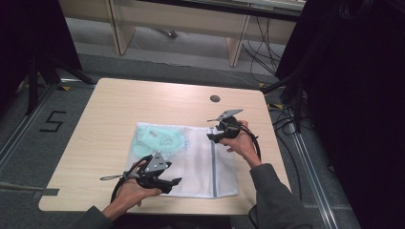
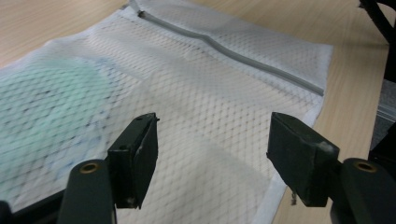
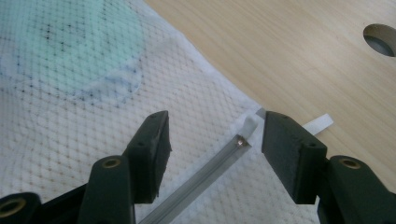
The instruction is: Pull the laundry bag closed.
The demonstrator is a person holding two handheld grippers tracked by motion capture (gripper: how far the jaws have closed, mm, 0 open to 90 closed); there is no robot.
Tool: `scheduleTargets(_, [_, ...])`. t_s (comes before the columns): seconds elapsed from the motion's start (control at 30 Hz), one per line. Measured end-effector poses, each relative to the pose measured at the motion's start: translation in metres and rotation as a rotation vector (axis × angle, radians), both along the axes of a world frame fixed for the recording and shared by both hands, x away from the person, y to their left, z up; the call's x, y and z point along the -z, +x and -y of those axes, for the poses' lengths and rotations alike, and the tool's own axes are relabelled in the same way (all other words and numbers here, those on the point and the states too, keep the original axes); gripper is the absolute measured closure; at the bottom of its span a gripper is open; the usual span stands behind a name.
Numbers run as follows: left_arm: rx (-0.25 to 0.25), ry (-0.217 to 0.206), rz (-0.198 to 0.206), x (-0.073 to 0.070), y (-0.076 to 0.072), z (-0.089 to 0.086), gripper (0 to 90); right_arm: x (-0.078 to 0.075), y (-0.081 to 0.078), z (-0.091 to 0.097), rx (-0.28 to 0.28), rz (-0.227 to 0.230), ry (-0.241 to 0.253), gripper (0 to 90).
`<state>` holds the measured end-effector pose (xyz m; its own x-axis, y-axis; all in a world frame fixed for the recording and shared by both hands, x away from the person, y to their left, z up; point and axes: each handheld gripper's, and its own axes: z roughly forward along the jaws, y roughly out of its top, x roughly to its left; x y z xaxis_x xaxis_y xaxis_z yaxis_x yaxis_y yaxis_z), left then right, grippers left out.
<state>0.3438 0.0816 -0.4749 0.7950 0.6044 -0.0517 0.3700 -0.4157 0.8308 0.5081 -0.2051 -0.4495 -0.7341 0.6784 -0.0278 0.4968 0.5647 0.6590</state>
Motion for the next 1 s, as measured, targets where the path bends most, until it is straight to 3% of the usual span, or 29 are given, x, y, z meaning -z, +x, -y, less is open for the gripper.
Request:
scheduleTargets(0.03, [0.004,0.021,0.005,-0.001,0.001,-0.005,33.2,0.002,-0.001,0.0,-0.01,0.026,0.014,41.4])
scheduleTargets(0.1, [-0.032,-0.008,0.008,-0.001,0.002,-0.01,32.8,0.001,-0.006,0.001,-0.004,0.024,0.013,40.7])
scheduleTargets(0.13, [-0.022,0.02,0.01,-0.004,0.003,-0.015,32.7,-0.001,-0.008,0.003,-0.02,0.013,0.0,40.4])
scheduleTargets(0.17, [-0.039,0.011,0.012,-0.004,0.003,-0.017,32.6,0.001,-0.011,0.003,-0.013,0.026,0.023,40.4])
scheduleTargets(0.2, [-0.037,0.016,0.009,-0.005,0.003,-0.02,32.6,-0.002,-0.014,0.004,-0.023,0.009,0.006,40.0])
scheduleTargets(0.23, [-0.046,0.011,0.012,-0.005,0.003,-0.022,32.6,0.001,-0.016,0.004,-0.021,0.033,0.026,39.2])
scheduleTargets(0.3, [-0.057,0.011,0.005,-0.006,0.002,-0.028,32.5,0.0,-0.022,0.004,-0.028,0.029,0.016,38.5])
scheduleTargets(0.33, [-0.078,-0.016,-0.003,-0.006,0.001,-0.029,32.5,0.001,-0.025,0.004,-0.03,0.032,0.02,38.1])
scheduleTargets(0.37, [-0.083,-0.021,0.004,-0.006,0.001,-0.031,32.5,-0.002,-0.028,0.006,-0.04,0.008,0.004,37.8])
scheduleTargets(0.4, [-0.09,-0.01,0.011,-0.007,0.001,-0.035,32.3,0.001,-0.03,0.005,-0.037,0.036,0.027,37.6])
scheduleTargets(0.43, [-0.085,-0.002,0.003,-0.008,0.001,-0.038,32.1,-0.002,-0.033,0.007,-0.05,0.01,0.012,37.3])
scheduleTargets(0.47, [-0.094,-0.016,0.009,-0.007,0.0,-0.039,32.0,0.001,-0.036,0.006,-0.044,0.025,0.036,36.8])
scheduleTargets(0.5, [-0.104,-0.009,0.001,-0.008,-0.002,-0.041,31.3,-0.002,-0.039,0.007,-0.056,0.003,0.02,36.1])
scheduleTargets(0.53, [-0.085,0.005,0.004,-0.008,-0.002,-0.044,31.1,0.001,-0.041,0.007,-0.049,0.025,0.031,36.0])
scheduleTargets(0.57, [-0.085,0.019,0.015,-0.009,-0.003,-0.045,30.9,-0.002,-0.044,0.009,-0.059,0.005,0.024,35.9])
scheduleTargets(0.67, [-0.085,0.033,0.02,-0.01,-0.007,-0.05,30.5,0.002,-0.051,0.011,-0.059,0.028,0.04,35.6])
scheduleTargets(0.7, [-0.087,0.006,0.028,-0.008,-0.007,-0.05,30.3,0.0,-0.053,0.014,-0.08,0.01,0.028,35.2])
scheduleTargets(0.73, [-0.097,0.014,0.014,-0.009,-0.009,-0.051,30.1,0.002,-0.056,0.013,-0.053,0.023,0.044,34.8])
scheduleTargets(0.77, [-0.095,0.004,0.013,-0.009,-0.01,-0.052,29.8,0.001,-0.059,0.015,-0.065,-0.003,0.034,34.7])
scheduleTargets(0.8, [-0.088,0.033,0.02,-0.01,-0.01,-0.054,29.6,0.004,-0.06,0.015,-0.059,0.026,0.053,34.7])
scheduleTargets(0.83, [-0.093,0.012,0.018,-0.008,-0.011,-0.054,29.5,0.001,-0.064,0.018,-0.07,-0.006,0.028,34.5])
scheduleTargets(0.9, [-0.1,0.035,0.007,-0.008,-0.013,-0.055,28.8,0.005,-0.069,0.018,-0.048,0.014,0.041,34.3])
scheduleTargets(0.93, [-0.106,0.021,0.017,-0.007,-0.014,-0.054,28.6,0.005,-0.07,0.019,-0.066,0.018,0.037,34.3])
scheduleTargets(1.0, [-0.097,0.04,0.005,-0.006,-0.015,-0.056,28.5,0.004,-0.076,0.021,-0.079,-0.011,0.027,33.8])
